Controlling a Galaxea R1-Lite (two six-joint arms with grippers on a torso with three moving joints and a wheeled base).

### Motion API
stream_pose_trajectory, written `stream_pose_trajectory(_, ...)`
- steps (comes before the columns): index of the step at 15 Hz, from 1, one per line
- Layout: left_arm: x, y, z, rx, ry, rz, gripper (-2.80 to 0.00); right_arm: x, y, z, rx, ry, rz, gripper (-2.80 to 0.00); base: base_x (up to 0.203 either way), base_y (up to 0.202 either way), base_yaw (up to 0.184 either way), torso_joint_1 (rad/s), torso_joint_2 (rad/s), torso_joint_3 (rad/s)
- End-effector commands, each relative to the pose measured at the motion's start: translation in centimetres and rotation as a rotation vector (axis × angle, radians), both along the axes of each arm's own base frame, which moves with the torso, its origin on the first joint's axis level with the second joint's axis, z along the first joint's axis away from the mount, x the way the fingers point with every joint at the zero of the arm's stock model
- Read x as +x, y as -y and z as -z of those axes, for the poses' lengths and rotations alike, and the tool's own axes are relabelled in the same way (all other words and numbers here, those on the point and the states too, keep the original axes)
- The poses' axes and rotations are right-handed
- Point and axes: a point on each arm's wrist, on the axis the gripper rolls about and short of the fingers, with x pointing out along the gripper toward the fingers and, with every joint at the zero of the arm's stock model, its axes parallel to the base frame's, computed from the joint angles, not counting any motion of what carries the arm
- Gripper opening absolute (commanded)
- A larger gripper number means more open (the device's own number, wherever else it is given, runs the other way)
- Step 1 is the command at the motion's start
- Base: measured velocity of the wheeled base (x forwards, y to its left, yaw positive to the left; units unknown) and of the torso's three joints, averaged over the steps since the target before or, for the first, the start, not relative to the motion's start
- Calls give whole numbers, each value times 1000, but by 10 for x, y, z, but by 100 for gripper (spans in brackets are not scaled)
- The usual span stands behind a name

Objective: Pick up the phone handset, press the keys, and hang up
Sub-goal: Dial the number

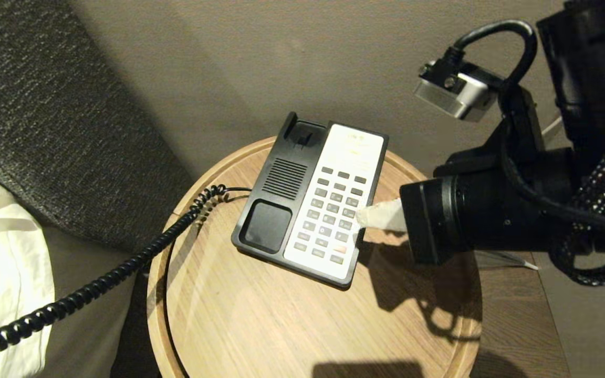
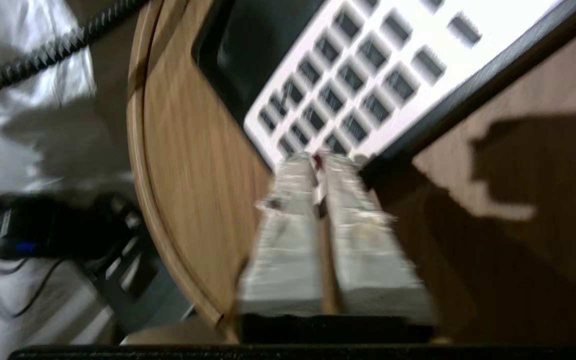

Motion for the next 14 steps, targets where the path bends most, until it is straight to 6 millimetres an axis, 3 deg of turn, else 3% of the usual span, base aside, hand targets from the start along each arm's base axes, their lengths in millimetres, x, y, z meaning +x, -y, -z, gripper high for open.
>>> stream_pose_trajectory(1,0,0,0,-4,-4,1,-280,-7,2,9,-26,-29,-29,0,0,0,0,0,0,0)
stream_pose_trajectory(12,-2,-2,-2,-13,6,2,-280,-4,-14,20,-46,-30,-56,0,0,0,0,0,0,0)
stream_pose_trajectory(13,-2,-2,-2,-13,6,2,-280,-2,-18,20,-34,-21,-57,-280,0,0,0,0,0,0)
stream_pose_trajectory(14,-2,-2,-2,-13,6,2,-280,0,-20,20,-28,-18,-57,-280,0,0,0,0,0,0)
